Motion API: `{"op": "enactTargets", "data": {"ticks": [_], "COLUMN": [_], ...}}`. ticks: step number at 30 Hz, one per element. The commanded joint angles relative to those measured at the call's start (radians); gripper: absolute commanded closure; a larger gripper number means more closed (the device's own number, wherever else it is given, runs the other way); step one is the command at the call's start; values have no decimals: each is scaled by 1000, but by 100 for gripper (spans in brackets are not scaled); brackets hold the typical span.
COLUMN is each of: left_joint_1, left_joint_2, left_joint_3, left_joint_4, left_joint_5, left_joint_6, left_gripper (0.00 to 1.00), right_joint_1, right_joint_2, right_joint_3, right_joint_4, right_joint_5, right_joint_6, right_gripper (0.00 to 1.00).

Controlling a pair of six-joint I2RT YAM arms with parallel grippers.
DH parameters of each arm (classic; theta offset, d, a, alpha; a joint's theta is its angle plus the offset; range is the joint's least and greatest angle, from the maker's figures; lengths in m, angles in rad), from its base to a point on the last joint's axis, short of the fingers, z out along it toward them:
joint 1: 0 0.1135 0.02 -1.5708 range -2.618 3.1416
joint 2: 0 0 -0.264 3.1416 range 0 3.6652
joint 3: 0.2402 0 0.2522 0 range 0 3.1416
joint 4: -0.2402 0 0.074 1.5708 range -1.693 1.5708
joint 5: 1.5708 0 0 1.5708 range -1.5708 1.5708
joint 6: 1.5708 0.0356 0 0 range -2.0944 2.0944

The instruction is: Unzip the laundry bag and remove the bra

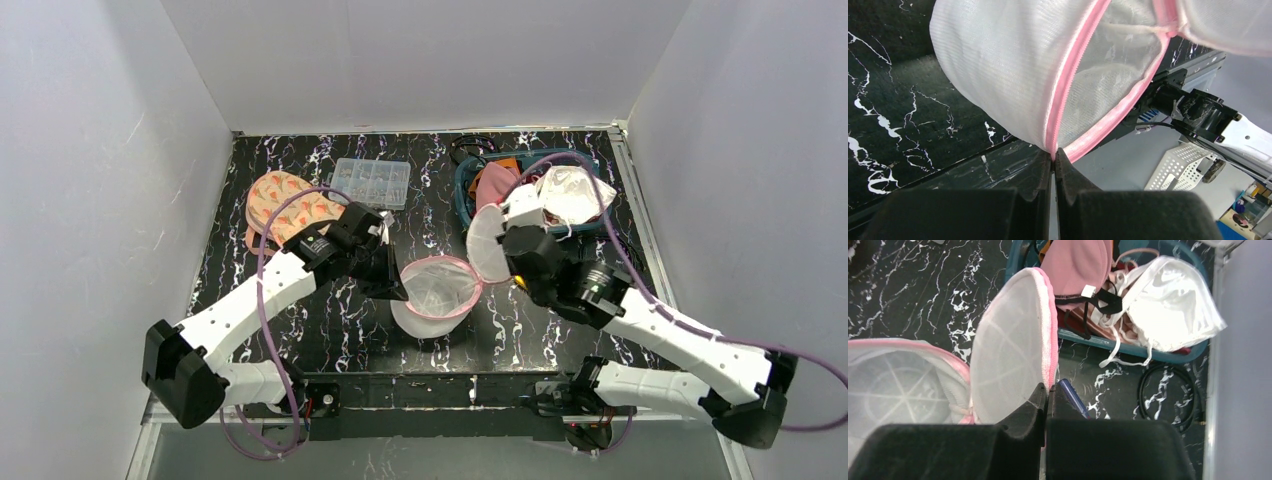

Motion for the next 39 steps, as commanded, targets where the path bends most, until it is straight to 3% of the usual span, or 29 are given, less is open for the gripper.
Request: {"op": "enactTargets", "data": {"ticks": [1, 8, 18, 20, 24, 29, 39], "left_joint_1": [23, 49, 106, 106, 108, 108, 108], "left_joint_2": [22, 15, 19, 21, 22, 30, 10], "left_joint_3": [87, -5, 136, 118, -60, -230, -266], "left_joint_4": [-15, 36, 52, 70, 193, 365, 381], "left_joint_5": [49, 52, 200, 205, 239, 314, 309], "left_joint_6": [60, 78, 56, 57, 22, -46, -40], "left_gripper": [100, 100, 100, 100, 100, 100, 100], "right_joint_1": [180, 340, 415, 415, 425, 463, 547], "right_joint_2": [65, 89, 172, 178, 194, 234, 335], "right_joint_3": [80, -18, 88, 63, -34, -88, -99], "right_joint_4": [58, 228, 562, 613, 650, 600, 601], "right_joint_5": [305, 477, 705, 724, 754, 762, 724], "right_joint_6": [-77, -199, -740, -787, -783, -652, -571], "right_gripper": [99, 99, 99, 99, 99, 99, 99]}}
